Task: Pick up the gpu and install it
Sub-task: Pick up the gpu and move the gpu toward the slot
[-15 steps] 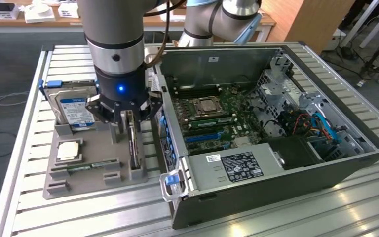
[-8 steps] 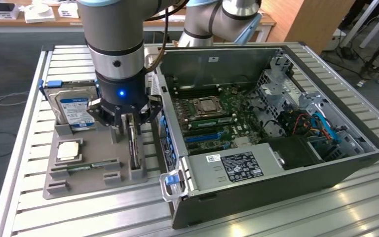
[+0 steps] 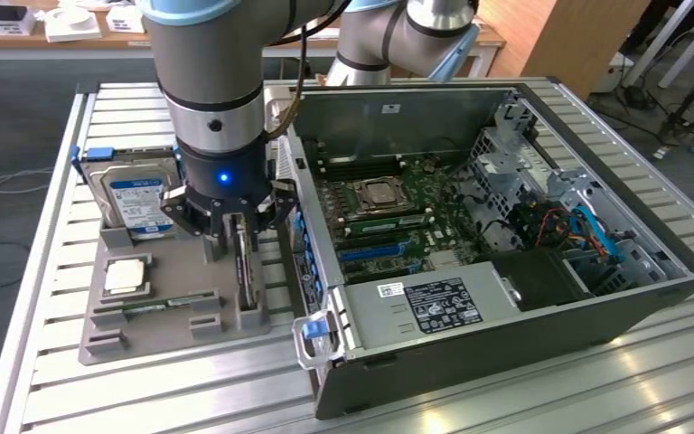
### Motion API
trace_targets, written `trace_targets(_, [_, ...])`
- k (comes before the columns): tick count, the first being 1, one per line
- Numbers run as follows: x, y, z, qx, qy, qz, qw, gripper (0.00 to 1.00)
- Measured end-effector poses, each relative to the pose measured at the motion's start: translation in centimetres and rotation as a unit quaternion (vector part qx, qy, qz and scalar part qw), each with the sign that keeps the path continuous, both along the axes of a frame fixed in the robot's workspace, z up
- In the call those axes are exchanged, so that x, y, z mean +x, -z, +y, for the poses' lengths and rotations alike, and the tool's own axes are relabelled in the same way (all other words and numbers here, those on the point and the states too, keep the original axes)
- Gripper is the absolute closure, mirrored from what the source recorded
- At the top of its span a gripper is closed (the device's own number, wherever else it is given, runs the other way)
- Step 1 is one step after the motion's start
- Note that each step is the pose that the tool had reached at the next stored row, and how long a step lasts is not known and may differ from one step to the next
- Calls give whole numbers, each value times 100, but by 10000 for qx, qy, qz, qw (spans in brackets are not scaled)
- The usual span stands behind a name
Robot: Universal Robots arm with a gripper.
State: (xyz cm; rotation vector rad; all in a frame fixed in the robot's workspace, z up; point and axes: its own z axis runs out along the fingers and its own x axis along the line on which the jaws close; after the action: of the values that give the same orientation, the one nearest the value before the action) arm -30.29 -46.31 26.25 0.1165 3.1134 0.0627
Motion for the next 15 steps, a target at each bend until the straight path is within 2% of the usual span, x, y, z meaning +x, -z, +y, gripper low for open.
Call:
trace_targets(8, [17, 3, 0, 0, 1, 0, 10000, 58])
trace_targets(15, [18, 123, 0, 0, 0, -2, 10000, 58])
